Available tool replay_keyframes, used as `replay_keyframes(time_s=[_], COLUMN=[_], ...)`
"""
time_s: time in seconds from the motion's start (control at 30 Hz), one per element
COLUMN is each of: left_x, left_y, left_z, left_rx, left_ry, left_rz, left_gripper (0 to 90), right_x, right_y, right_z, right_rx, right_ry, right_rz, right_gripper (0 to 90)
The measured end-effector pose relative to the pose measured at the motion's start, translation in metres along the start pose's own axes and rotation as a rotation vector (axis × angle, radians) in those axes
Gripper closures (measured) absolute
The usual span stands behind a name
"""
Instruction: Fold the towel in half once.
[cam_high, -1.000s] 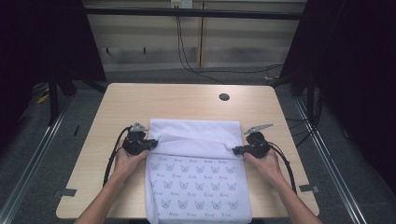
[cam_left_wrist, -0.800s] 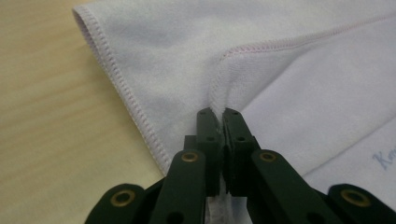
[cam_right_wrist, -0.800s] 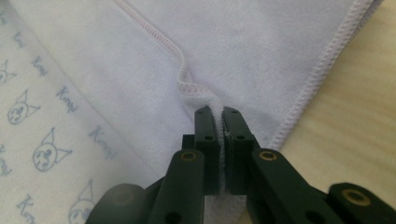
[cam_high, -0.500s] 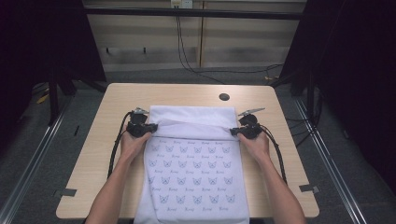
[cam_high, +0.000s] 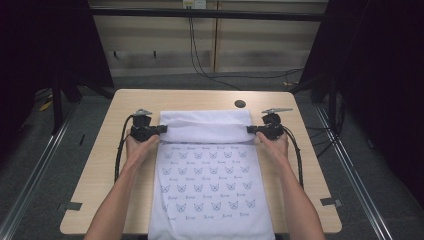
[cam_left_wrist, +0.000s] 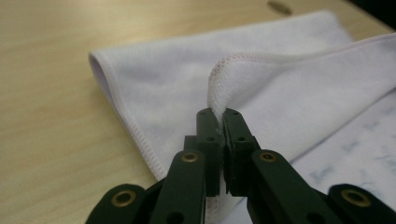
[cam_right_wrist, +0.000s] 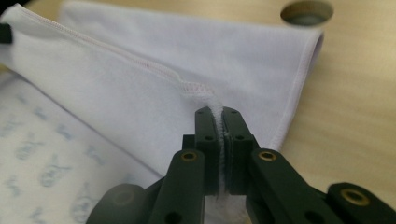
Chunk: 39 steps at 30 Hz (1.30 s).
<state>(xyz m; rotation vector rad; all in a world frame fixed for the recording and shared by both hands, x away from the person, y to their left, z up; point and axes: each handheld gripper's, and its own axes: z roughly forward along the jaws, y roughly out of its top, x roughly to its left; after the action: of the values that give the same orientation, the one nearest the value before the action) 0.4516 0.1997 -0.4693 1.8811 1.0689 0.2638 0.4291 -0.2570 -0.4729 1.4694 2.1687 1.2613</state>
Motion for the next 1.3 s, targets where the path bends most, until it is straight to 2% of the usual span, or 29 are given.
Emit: replay_keyframes(time_s=[0.17, 0.23, 0.3, 0.4, 0.43, 0.5, 0.63, 0.8, 0.9, 0.97, 1.03, 1.1, 1.13, 1.17, 1.2, 1.3], left_x=[-0.014, -0.019, -0.024, -0.035, -0.04, -0.048, -0.068, -0.088, -0.098, -0.105, -0.107, -0.11, -0.11, -0.111, -0.111, -0.116], left_y=[0.031, 0.046, 0.056, 0.068, 0.071, 0.074, 0.081, 0.087, 0.078, 0.059, 0.037, 0.012, 0.002, -0.008, -0.013, -0.033], left_z=[-0.035, -0.051, -0.064, -0.088, -0.097, -0.109, -0.138, -0.17, -0.183, -0.192, -0.193, -0.193, -0.193, -0.195, -0.197, -0.198], left_rx=[-0.101, -0.145, -0.166, -0.215, -0.225, -0.246, -0.276, -0.314, -0.318, -0.307, -0.279, -0.238, -0.227, -0.21, -0.203, -0.154], left_ry=[-0.031, -0.073, -0.072, -0.11, -0.115, -0.129, -0.142, -0.159, -0.174, -0.192, -0.185, -0.212, -0.207, -0.229, -0.245, -0.232], left_rz=[0.037, 0.027, 0.045, 0.071, 0.091, 0.098, 0.158, 0.202, 0.22, 0.232, 0.242, 0.23, 0.235, 0.21, 0.206, 0.225], left_gripper=[87.0, 87.0, 87.0, 87.0, 86.9, 86.8, 86.8, 86.8, 86.7, 86.5, 86.5, 86.6, 86.6, 86.6, 86.6, 86.6], right_x=[0.004, 0.011, 0.016, 0.025, 0.027, 0.033, 0.047, 0.065, 0.076, 0.081, 0.086, 0.089, 0.09, 0.091, 0.092, 0.098], right_y=[0.028, 0.042, 0.054, 0.068, 0.07, 0.074, 0.075, 0.077, 0.073, 0.063, 0.046, 0.024, 0.013, 0.003, -0.007, -0.025], right_z=[-0.036, -0.053, -0.069, -0.094, -0.1, -0.115, -0.141, -0.175, -0.194, -0.203, -0.206, -0.204, -0.203, -0.201, -0.201, -0.205], right_rx=[-0.109, -0.146, -0.183, -0.237, -0.246, -0.252, -0.265, -0.277, -0.297, -0.301, -0.279, -0.238, -0.224, -0.199, -0.179, -0.169], right_ry=[0.035, 0.041, 0.049, 0.074, 0.086, 0.088, 0.096, 0.118, 0.143, 0.178, 0.206, 0.234, 0.238, 0.243, 0.254, 0.278], right_rz=[-0.016, -0.047, -0.068, -0.102, -0.103, -0.137, -0.191, -0.258, -0.284, -0.289, -0.291, -0.294, -0.294, -0.291, -0.283, -0.277], right_gripper=[87.0, 87.1, 87.0, 87.0, 87.0, 87.0, 87.0, 87.0, 87.0, 87.0, 87.0, 87.0, 87.0, 87.0, 86.9, 86.9])
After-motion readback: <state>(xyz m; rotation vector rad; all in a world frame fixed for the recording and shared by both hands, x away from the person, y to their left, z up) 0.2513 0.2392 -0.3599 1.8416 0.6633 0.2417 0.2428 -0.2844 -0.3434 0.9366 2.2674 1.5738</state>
